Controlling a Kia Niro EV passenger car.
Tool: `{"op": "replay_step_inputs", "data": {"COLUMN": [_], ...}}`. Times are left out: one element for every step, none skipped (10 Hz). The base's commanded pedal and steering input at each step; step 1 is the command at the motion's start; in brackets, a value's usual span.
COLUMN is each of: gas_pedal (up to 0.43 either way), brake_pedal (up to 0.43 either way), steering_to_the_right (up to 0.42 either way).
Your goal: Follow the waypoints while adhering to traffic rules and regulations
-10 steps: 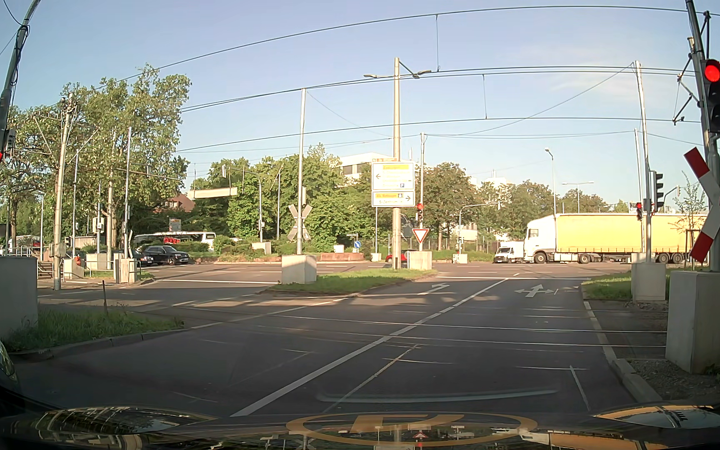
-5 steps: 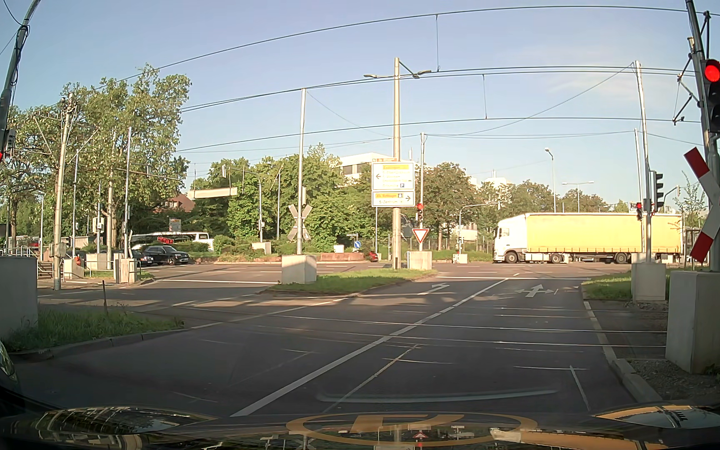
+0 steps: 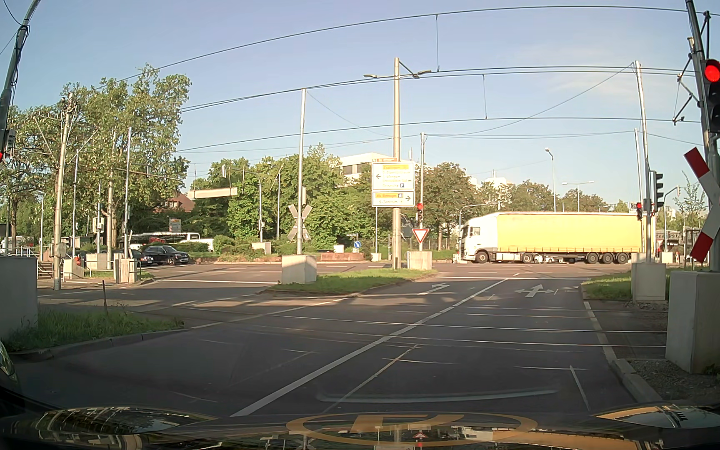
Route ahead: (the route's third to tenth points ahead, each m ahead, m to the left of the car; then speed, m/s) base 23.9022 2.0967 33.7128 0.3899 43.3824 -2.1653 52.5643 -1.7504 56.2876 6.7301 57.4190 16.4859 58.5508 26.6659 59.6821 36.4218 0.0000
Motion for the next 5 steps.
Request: {"op": "replay_step_inputs", "data": {"gas_pedal": [0.000,0.000,0.000,0.000,0.000], "brake_pedal": [0.280,0.280,0.280,0.280,0.280], "steering_to_the_right": [0.249,0.249,0.249,0.249,0.249]}}
